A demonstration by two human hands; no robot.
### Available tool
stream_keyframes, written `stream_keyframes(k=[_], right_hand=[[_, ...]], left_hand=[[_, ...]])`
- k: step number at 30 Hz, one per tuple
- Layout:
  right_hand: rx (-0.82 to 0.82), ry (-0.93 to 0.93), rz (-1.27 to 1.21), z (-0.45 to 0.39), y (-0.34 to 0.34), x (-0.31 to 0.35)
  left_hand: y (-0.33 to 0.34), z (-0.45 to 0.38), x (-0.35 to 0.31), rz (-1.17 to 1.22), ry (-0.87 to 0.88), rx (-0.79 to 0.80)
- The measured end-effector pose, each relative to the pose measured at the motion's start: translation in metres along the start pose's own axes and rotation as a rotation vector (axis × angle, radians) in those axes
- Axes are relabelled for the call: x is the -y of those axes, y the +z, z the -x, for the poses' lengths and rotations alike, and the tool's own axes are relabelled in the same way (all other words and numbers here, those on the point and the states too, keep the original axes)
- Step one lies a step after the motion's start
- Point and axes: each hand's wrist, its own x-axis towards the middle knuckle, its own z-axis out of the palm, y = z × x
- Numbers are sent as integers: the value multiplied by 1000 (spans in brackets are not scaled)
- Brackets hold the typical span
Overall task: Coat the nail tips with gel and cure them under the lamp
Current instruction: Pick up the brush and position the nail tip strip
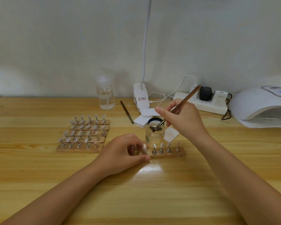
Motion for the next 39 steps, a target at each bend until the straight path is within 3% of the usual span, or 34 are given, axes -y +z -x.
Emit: stream_keyframes(k=[8,22,30,39], right_hand=[[-81,-84,106,0,3,-6],[24,-159,285,7,13,-7],[-145,-108,136,-2,2,-2],[-189,14,-26,-6,-7,-9]], left_hand=[[-8,4,-1,64,-30,106],[-4,7,-3,39,-31,60],[-3,6,-8,-14,-59,26],[0,3,-6,-7,-92,-18]])
